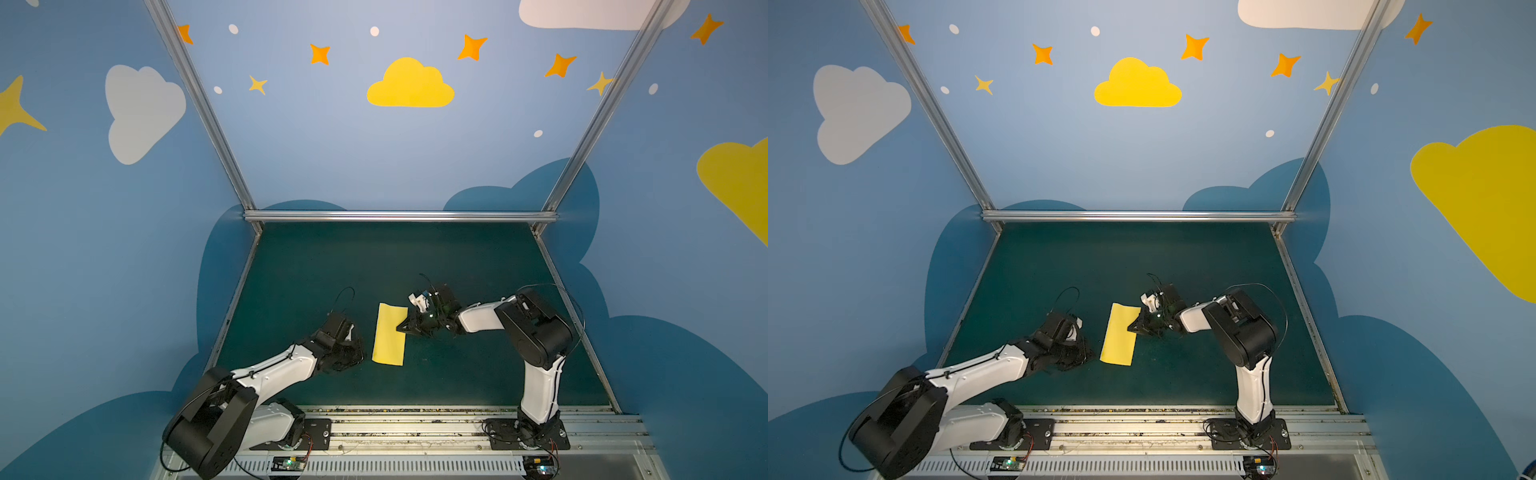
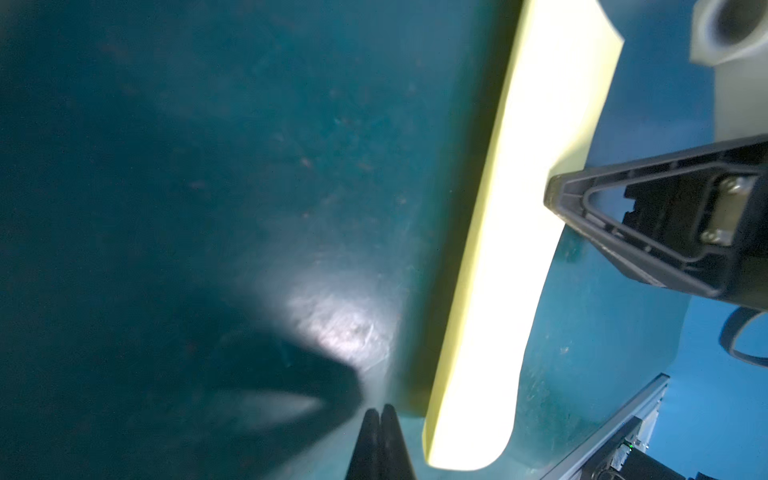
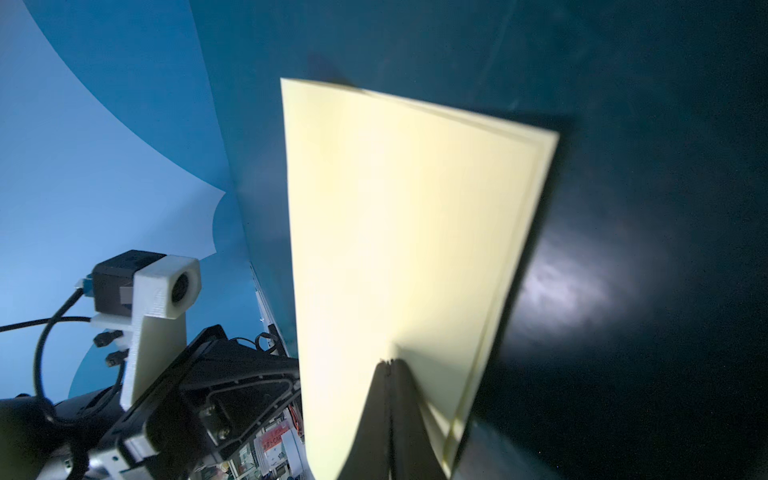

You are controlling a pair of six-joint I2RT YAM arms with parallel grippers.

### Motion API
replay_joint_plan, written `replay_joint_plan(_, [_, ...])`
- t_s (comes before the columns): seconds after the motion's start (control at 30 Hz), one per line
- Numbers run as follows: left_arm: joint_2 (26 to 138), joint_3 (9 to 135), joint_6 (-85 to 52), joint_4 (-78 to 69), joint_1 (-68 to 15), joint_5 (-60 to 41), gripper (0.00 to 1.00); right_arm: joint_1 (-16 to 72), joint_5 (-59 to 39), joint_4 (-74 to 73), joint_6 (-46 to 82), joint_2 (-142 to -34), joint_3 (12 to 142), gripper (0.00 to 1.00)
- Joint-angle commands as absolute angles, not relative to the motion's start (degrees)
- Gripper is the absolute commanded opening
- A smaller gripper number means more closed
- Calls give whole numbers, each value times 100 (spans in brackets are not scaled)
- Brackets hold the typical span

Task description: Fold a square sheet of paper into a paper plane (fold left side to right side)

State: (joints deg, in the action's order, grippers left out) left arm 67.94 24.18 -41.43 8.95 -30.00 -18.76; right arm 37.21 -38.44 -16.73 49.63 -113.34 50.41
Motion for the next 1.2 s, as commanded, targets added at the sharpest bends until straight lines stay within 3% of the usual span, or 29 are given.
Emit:
replay_joint_plan(0.0, [6457, 2615, -4312, 1409, -2951, -1595, 4, 3832, -2628, -290, 4802, -12081, 4726, 0])
replay_joint_plan(0.27, [7038, 3669, -3769, 1475, -2898, -1953, 13, 3831, -2637, -140, 4627, -12117, 4821, 0])
replay_joint_plan(0.67, [9467, 5486, -2801, 1430, -2734, -2698, 6, 3823, -2611, 7, 4527, -12098, 4865, 0])
replay_joint_plan(0.9, [10200, 5452, -2948, 1089, -2549, -2553, 4, 3823, -2619, 31, 4509, -12087, 4887, 0])
replay_joint_plan(1.17, [10186, 5039, -3027, 943, -2210, -2363, 4, 3811, -2628, 53, 4443, -12127, 4893, 0])
